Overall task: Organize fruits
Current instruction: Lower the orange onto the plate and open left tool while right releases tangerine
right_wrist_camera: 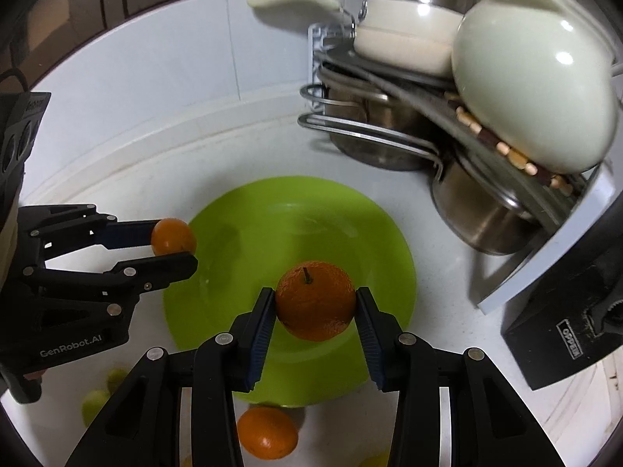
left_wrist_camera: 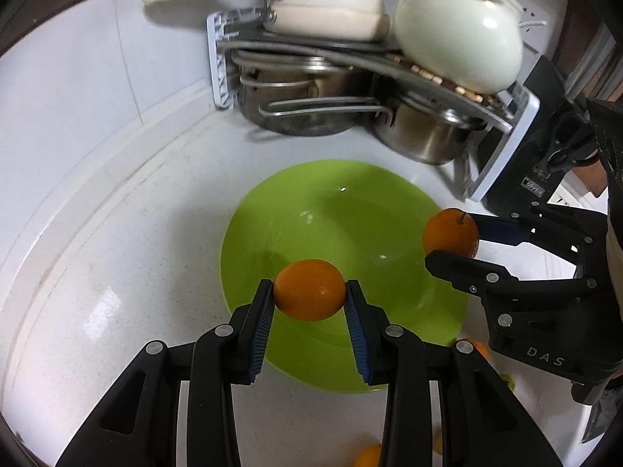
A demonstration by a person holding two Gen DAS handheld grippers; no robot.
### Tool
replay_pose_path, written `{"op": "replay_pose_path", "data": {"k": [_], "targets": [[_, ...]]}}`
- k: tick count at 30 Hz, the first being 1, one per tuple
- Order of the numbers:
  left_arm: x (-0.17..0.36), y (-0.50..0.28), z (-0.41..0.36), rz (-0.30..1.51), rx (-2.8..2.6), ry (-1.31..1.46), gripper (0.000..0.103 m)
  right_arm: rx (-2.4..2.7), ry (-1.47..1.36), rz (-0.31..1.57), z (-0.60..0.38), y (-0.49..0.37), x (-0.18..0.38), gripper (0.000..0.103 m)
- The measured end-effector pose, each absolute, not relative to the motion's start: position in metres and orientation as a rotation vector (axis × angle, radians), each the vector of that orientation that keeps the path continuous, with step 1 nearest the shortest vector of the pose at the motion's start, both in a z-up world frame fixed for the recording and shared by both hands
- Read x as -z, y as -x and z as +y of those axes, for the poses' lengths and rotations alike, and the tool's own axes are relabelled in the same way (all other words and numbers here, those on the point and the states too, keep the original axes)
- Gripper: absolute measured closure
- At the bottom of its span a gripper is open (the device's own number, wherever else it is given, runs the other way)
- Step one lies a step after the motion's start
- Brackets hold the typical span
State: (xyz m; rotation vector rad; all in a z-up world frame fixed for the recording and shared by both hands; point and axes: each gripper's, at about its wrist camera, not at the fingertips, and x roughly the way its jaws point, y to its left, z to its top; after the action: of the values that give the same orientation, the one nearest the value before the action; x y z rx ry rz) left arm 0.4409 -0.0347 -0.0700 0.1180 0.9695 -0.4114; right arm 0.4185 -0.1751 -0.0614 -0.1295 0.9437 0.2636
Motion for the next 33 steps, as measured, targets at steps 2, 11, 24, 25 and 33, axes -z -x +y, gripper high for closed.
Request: {"op": "replay_pose_path", "data": {"k": [2,11,24,25,33], "targets": [[0.075,-0.446,-0.034,0.990,0.419,-0.118,0.067,-0.265,0.133,0.964,-0.174,-0.424,0.066,0.061],[0.090,-0.455,-0.035,1.042,0.432,-0.134,0.067,-0.277,0.150,1.021,-0.171,-0.435,0.082,0.061],[0.102,-0.460,-0.040,1.078,0.433,-0.155,0.067,-0.278,0.138,1.065,-0.172,-0.445,0.090,0.061],[0.103,-0.461,-0.041,1.079,0.433,-0.156,0.067,-0.279,0.137,1.066,-0.172,-0.445,0.092,0.061],[0.090,-0.455,-0.037,1.046,0.426,-0.133,0.056,-0.280,0.101,1.054,-0.174,-0.440,0.091,0.060]]}}
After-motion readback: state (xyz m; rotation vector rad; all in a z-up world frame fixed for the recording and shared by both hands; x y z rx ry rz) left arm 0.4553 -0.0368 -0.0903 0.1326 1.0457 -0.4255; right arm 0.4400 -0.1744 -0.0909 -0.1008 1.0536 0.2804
